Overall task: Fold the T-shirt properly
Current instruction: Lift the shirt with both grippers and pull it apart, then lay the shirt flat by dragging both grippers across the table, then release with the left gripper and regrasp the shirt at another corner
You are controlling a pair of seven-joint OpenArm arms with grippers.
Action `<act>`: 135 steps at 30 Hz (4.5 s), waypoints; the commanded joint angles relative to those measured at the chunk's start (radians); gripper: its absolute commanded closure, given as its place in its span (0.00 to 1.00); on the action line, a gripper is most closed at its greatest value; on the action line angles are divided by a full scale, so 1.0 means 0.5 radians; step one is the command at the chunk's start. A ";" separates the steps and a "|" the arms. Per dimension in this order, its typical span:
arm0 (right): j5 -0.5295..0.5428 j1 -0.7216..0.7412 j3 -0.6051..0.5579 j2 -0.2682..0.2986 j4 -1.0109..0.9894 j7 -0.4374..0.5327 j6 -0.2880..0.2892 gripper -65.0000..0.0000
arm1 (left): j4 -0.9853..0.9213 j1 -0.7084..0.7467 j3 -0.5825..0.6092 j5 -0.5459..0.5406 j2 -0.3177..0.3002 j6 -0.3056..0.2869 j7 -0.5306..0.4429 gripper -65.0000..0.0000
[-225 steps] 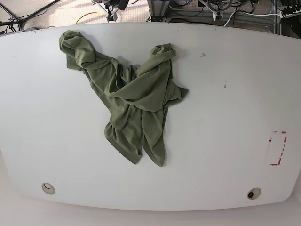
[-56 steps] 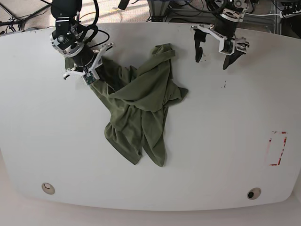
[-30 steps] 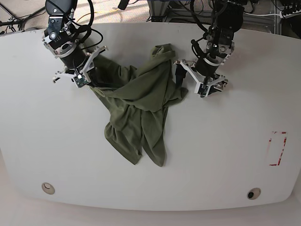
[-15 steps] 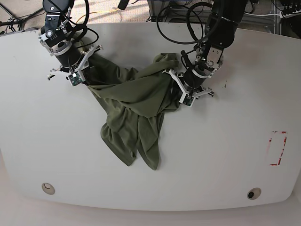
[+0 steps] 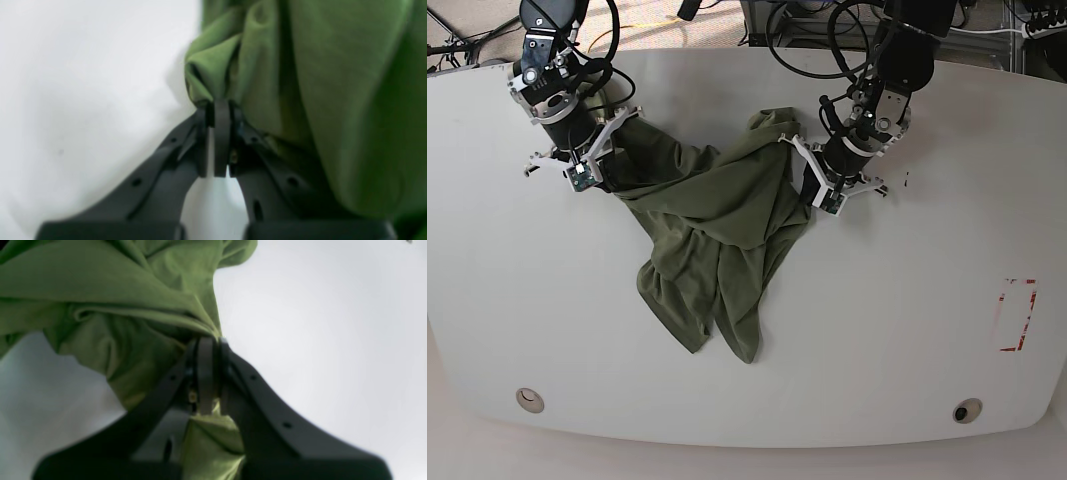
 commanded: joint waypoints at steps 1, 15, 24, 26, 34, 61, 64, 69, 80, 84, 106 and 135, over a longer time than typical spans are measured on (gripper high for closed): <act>0.010 0.102 0.006 0.018 0.034 0.027 -0.002 1.00 | 0.175 0.001 -0.062 0.000 -0.039 0.019 -0.042 1.00; 0.010 0.829 0.086 0.037 0.031 -0.418 0.010 1.00 | 0.854 0.299 -0.514 -0.003 -0.232 0.016 0.164 1.00; 0.010 1.216 0.083 0.095 -0.021 -0.544 0.007 1.00 | 0.900 0.253 -0.943 0.013 -0.232 -0.186 0.164 1.00; 0.010 1.305 0.077 0.135 -0.055 -0.553 0.010 1.00 | 0.817 0.127 -1.005 0.013 -0.229 -0.235 0.167 1.00; -0.054 1.707 -0.095 0.242 -0.101 -0.651 0.013 1.00 | 0.894 -0.339 -0.998 0.004 -0.250 -0.251 0.526 1.00; -0.054 1.581 -0.027 0.356 0.031 -0.765 0.108 1.00 | 0.952 -0.778 -0.980 -0.006 -0.140 -0.963 1.554 1.00; -0.054 1.385 0.111 0.270 0.034 -0.765 0.170 1.00 | 0.952 -0.530 -0.977 -0.003 -0.125 -1.079 1.584 1.00; -0.057 1.084 0.267 0.141 0.034 -0.762 0.174 1.00 | 0.952 -0.146 -0.980 -0.003 -0.030 -1.090 1.575 1.00; -0.057 0.624 0.494 -0.123 0.031 -0.759 0.174 1.00 | 0.946 0.330 -0.980 0.007 0.001 -1.090 1.572 1.00; -0.057 0.522 0.540 -0.190 0.028 -0.759 0.174 1.00 | 0.940 0.413 -0.986 0.010 -0.014 -1.090 1.572 1.00; -0.054 0.203 0.540 -0.347 0.025 -0.756 0.174 1.00 | 0.943 0.535 -1.103 -0.006 -0.097 -1.090 1.572 0.32; -0.054 0.277 0.540 -0.350 0.025 -0.756 0.174 1.00 | -0.064 -0.846 -1.796 0.010 -0.017 -1.090 1.262 0.33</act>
